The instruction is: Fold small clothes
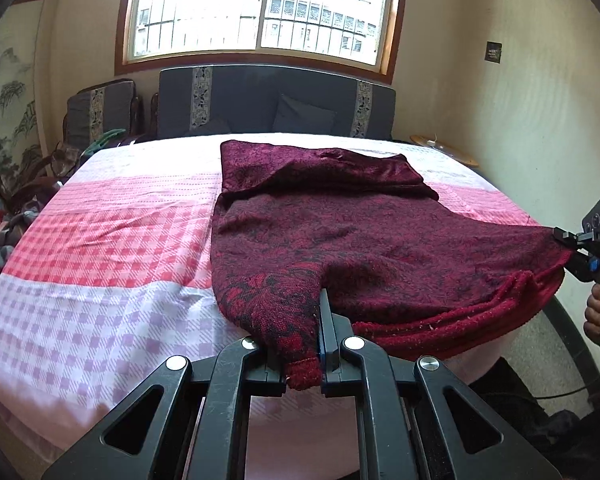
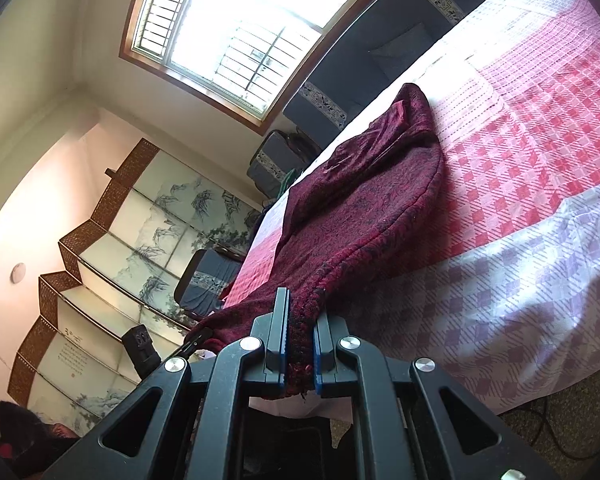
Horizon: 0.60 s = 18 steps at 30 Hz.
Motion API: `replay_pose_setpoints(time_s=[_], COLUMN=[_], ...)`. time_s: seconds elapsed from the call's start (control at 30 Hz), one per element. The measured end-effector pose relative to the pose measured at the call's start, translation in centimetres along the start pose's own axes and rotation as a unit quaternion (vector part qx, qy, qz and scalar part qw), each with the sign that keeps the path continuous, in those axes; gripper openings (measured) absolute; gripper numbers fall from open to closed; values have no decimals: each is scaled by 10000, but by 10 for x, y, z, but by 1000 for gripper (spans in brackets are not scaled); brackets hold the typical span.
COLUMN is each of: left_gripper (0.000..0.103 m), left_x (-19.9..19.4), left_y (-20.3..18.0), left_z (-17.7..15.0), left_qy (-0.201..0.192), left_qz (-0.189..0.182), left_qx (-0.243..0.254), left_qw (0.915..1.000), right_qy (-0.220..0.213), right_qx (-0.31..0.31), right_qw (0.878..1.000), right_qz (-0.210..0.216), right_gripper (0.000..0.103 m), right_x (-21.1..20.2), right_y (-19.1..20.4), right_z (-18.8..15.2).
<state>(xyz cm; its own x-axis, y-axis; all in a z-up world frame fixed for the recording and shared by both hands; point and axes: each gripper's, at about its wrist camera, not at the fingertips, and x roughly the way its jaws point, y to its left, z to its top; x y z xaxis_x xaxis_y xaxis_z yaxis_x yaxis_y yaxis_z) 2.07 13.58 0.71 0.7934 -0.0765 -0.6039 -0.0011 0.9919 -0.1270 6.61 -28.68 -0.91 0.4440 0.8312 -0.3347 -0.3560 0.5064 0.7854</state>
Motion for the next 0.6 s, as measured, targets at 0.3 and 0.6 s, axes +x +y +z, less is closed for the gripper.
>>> replay_pose_setpoints(time_s=[0.3,0.6], left_gripper=[11,11], left_x=[2,9], left_y=[-2,9], left_z=[10,31], left_qy=[-81,-119], left_qz=[124,81], left_qx=[98,-115], left_qw=[9998,9998], right_qy=[-77,-206], right_qx=[-24,-39], right_qw=[9999,9997], right_qz=[69,82], right_gripper=[9,9], right_x=[4,9], right_y=[9,16], right_z=[11,40])
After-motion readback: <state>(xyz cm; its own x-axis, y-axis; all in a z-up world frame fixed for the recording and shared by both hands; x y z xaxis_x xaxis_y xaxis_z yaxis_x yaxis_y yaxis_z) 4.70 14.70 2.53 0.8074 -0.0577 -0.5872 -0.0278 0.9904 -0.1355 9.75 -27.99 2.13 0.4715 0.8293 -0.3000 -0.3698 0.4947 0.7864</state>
